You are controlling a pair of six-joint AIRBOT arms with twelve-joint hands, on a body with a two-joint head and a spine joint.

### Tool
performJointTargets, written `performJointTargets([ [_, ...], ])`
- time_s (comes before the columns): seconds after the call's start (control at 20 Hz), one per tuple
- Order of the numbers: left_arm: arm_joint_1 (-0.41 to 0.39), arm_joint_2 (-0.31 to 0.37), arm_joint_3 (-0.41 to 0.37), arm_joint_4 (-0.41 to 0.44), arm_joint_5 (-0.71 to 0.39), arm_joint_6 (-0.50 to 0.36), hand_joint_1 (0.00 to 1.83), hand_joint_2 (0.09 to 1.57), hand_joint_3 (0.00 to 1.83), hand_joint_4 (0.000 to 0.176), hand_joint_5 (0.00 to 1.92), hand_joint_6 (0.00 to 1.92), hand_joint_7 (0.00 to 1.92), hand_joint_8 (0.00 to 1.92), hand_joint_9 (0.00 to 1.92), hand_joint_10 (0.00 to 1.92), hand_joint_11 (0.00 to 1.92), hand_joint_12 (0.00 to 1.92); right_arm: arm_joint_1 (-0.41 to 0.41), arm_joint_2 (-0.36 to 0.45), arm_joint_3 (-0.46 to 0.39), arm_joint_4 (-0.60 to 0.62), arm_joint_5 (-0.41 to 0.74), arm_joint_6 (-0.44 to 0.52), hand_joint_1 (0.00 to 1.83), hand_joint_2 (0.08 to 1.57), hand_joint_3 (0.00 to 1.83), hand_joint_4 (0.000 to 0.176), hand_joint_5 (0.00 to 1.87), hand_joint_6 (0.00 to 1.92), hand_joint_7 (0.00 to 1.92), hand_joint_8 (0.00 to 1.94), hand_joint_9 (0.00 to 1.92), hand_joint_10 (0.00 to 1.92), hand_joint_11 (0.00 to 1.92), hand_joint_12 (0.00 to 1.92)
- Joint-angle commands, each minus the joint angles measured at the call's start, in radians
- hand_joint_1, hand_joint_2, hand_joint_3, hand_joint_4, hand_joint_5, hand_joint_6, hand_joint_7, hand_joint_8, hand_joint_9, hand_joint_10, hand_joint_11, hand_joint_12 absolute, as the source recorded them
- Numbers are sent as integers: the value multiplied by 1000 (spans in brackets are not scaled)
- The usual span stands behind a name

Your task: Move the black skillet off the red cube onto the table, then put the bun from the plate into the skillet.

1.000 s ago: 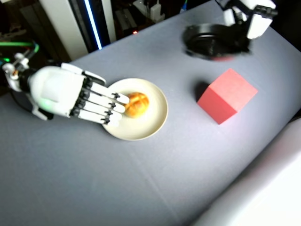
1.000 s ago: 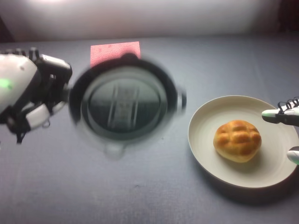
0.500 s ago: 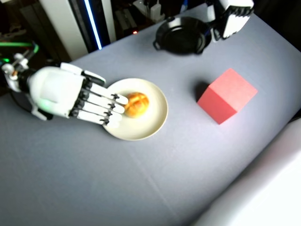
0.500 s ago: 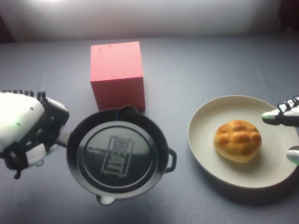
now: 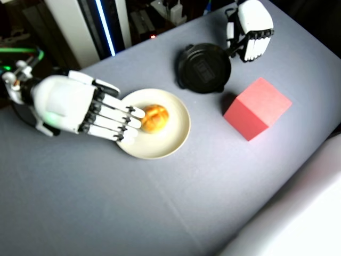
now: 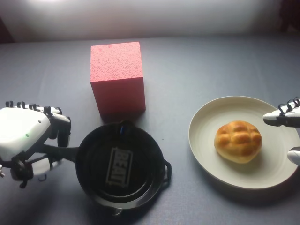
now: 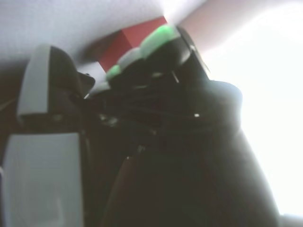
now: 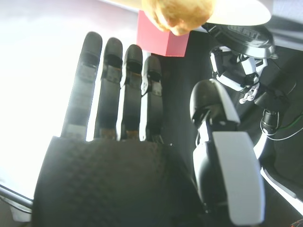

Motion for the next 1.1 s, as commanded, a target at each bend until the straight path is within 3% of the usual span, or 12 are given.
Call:
performJointTargets([
  [0.0,-1,9,3,21,-123,3,1180,1209,1,0,891,1189,676,1419,497,1251,270,1571,13,4,3,4,129,9,522,1320,0,0,513,0,589,0,589,0,332,588],
  [0.05,0,15,-4,28,-133,3,1086,1206,0,0,807,1242,574,894,474,765,114,1346,24,6,7,-6,129,9,506,1305,1,24,477,0,573,0,599,0,277,766],
  [0.1,0,22,-12,35,-144,3,1059,1137,0,0,650,540,564,503,453,511,47,1224,33,6,11,-13,128,9,535,1285,1,34,458,0,552,0,578,0,229,816],
  [0.2,3,33,-26,45,-176,2,1035,1119,0,15,623,61,614,73,473,153,4,1142,51,5,18,-20,121,8,633,1205,0,39,463,3,524,0,515,0,149,806],
  [0.35,13,72,-67,90,-243,1,948,1112,0,42,560,0,541,0,456,31,0,1106,128,-4,44,-77,27,-2,718,1075,0,40,447,0,522,0,488,0,112,818],
  [0.4,18,85,-82,106,-264,1,890,1098,0,52,547,0,515,0,438,17,0,1059,159,-10,58,-104,-18,-2,761,1044,0,11,459,0,575,3,554,10,163,869],
  [0.55,27,110,-112,142,-319,1,824,1075,0,30,540,0,491,2,410,7,0,1004,230,-25,94,-171,-133,2,832,1023,0,9,429,0,532,0,514,1,141,851],
  [0.6,28,115,-118,153,-332,1,759,1060,0,35,527,0,478,0,406,3,0,1045,247,-30,105,-189,-165,6,849,1003,0,57,405,2,460,0,409,0,110,649],
  [0.7,28,121,-124,168,-348,0,766,1062,0,57,475,0,448,0,379,0,0,1054,278,-44,125,-225,-229,9,845,1006,0,72,361,0,483,0,452,0,118,745],
  [0.8,32,128,-131,181,-366,-8,774,1074,3,63,432,0,415,0,354,0,0,1022,300,-60,142,-247,-282,9,840,994,0,77,343,0,471,1,482,1,44,1034],
  [0.95,41,136,-138,189,-384,-25,742,1063,0,26,410,0,447,9,400,17,0,1074,310,-77,160,-248,-317,10,890,991,0,82,332,0,421,0,438,0,1,1027],
  [1.05,44,140,-141,192,-388,-26,782,1060,0,39,357,0,418,1,381,5,0,1023,321,-90,174,-250,-339,10,952,991,0,69,346,1,437,2,448,5,29,974],
])
